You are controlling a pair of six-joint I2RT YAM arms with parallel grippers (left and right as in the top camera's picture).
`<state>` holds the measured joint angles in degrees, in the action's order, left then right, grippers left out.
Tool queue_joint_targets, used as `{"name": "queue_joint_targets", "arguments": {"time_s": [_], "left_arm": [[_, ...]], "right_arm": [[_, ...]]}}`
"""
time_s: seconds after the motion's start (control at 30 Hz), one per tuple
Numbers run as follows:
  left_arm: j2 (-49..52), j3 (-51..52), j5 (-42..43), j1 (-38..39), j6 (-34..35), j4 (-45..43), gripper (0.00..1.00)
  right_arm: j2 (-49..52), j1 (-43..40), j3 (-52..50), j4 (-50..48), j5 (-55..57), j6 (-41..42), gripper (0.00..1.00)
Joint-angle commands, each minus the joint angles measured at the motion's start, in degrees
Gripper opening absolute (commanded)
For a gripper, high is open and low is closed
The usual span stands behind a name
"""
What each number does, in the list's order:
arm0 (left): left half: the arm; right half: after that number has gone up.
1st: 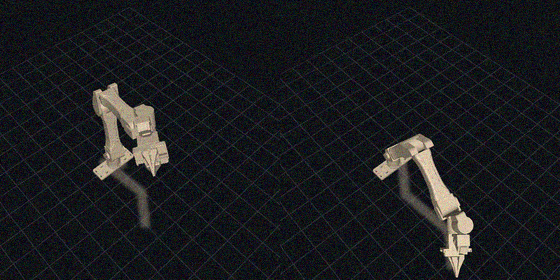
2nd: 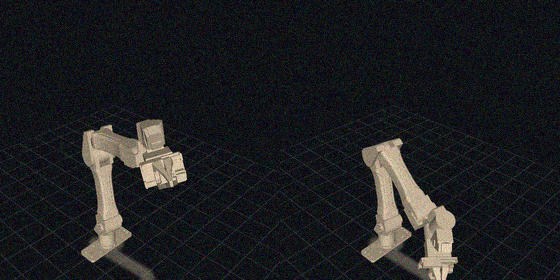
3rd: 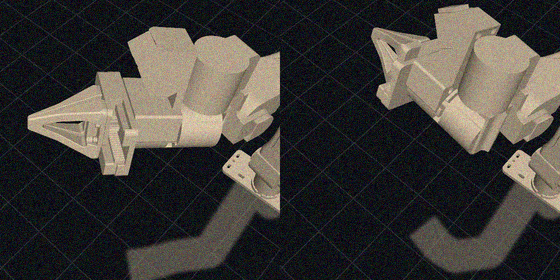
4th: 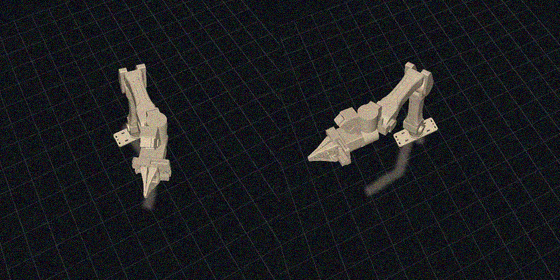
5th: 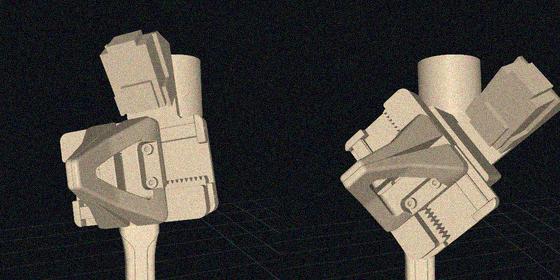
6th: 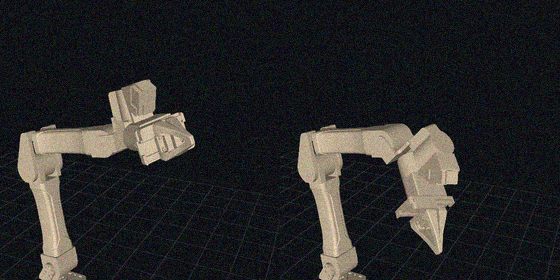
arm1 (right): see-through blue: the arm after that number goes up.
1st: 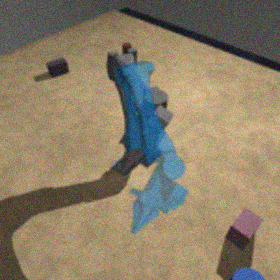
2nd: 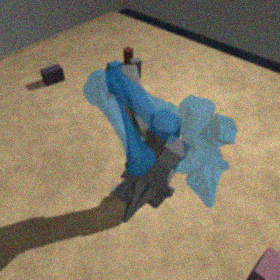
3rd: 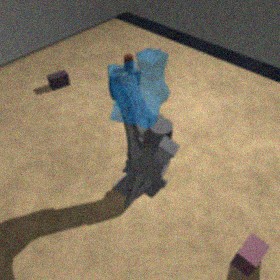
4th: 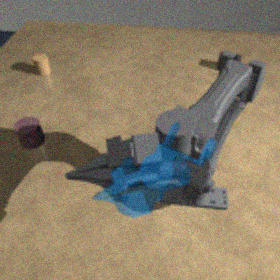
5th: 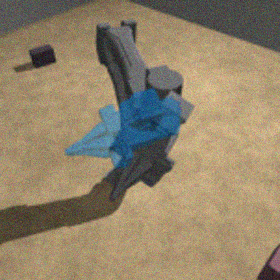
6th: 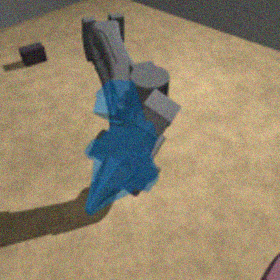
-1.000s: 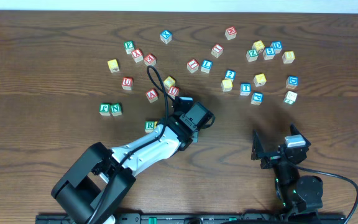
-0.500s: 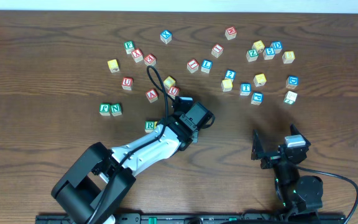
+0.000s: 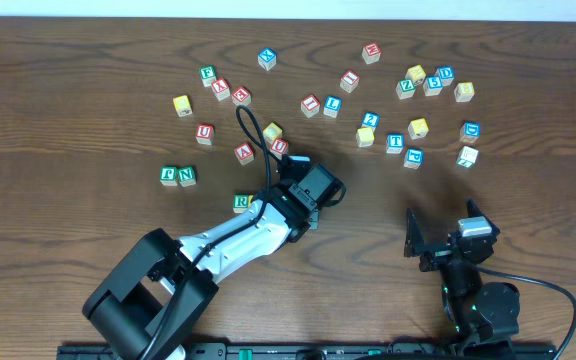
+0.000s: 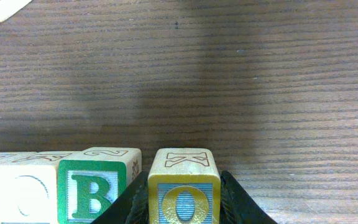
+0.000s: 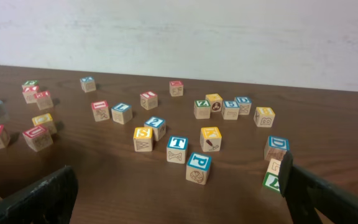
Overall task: Spell out ROBOT
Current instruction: 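Lower the yellow O block beside the B block, then open the left gripper and raise it away from the O block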
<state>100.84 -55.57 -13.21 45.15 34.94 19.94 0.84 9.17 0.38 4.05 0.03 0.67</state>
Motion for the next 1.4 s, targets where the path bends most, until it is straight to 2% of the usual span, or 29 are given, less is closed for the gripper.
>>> {"name": "queue_joint_targets", "arguments": {"time_s": [0.0, 0.6, 0.67, 0.77, 0.8, 0.93, 1.23, 1.37], "left_arm": [[0.11, 0.96, 1.18, -0.13, 0.72, -0.09, 0.07], [0.11, 0.96, 1.18, -0.13, 0.74, -0.09, 0.09], [0.11, 0.96, 1.18, -0.13, 0.72, -0.09, 0.16], [0.11, 0.96, 1.18, -0.13, 0.68, -0.09, 0.17], [0.11, 0.96, 1.20, -0.13, 0.46, -0.11, 0.22], [0.11, 0.96, 1.20, -0.13, 0.26, -0.11, 0.24], [0.11, 0.96, 1.20, -0.13, 0.26, -0.11, 0.36], [0.11, 0.96, 1.20, -0.13, -0.20, -0.13, 0.46]], "right_arm": [[-0.07, -0.50, -0.07, 0.26, 0.46, 0.57, 0.99], [0.02, -0.50, -0.07, 0.26, 0.48, 0.57, 0.99], [0.02, -0.50, -0.09, 0.26, 0.48, 0.57, 0.99], [0.02, -0.50, -0.09, 0.26, 0.46, 0.57, 0.99], [0.02, -0.50, -0.07, 0.26, 0.46, 0.57, 0.99], [0.02, -0.50, -0.07, 0.26, 0.48, 0.57, 0.99], [0.02, -0.50, -0.07, 0.26, 0.46, 0.57, 0.99], [0.02, -0.50, -0.07, 0.26, 0.48, 0.57, 0.99]]}}
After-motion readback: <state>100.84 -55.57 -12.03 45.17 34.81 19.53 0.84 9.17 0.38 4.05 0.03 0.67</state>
